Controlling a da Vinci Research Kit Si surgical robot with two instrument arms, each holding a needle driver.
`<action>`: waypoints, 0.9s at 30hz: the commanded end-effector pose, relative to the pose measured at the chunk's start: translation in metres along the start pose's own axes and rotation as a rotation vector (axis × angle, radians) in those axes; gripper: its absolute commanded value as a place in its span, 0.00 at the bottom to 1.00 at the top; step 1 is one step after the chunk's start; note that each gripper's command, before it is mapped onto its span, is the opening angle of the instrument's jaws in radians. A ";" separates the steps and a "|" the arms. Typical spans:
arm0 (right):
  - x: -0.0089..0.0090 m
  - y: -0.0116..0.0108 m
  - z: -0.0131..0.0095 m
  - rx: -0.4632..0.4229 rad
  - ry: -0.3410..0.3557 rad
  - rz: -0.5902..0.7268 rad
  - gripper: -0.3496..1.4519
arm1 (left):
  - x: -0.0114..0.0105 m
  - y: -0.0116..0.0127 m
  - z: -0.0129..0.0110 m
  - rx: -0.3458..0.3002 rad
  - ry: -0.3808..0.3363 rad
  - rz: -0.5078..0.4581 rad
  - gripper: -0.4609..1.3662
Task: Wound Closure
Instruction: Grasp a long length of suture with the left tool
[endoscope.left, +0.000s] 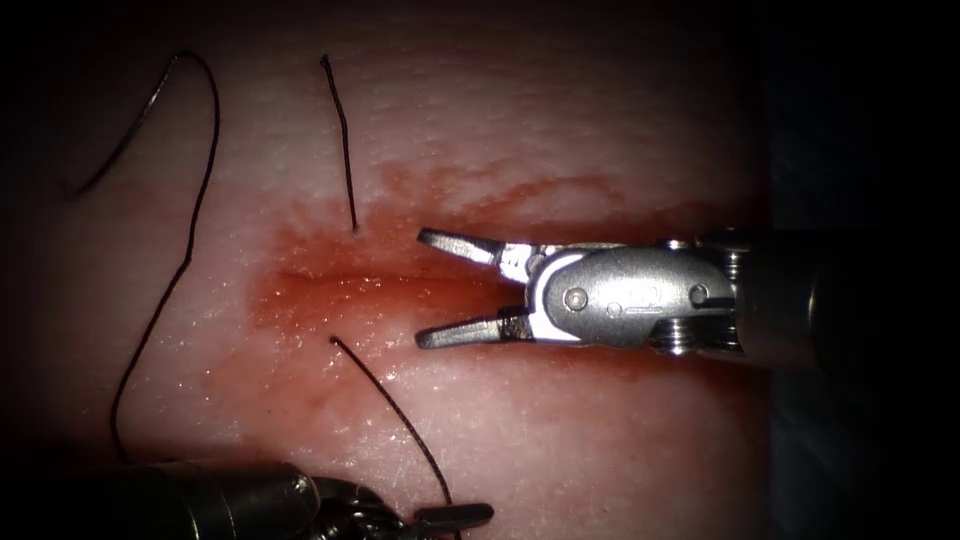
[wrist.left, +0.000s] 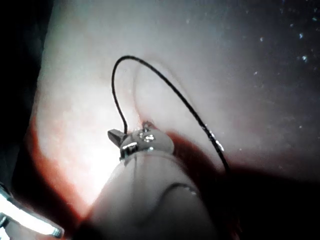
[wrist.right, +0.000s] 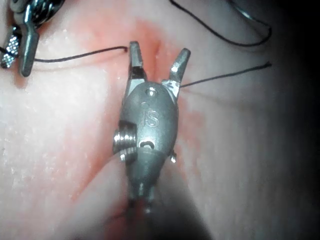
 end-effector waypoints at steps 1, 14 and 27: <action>-0.0001 0.0000 0.0000 0.000 0.002 0.000 0.82 | 0.0000 0.0000 0.0000 -0.006 0.003 0.002 0.31; -0.0005 -0.0003 0.0001 -0.001 0.003 -0.011 0.78 | -0.0015 -0.0015 -0.0020 -0.086 -0.031 0.084 0.06; -0.0024 -0.0014 0.0014 0.104 0.081 -0.054 0.77 | -0.0037 -0.0054 -0.0072 -0.024 -0.087 0.086 0.06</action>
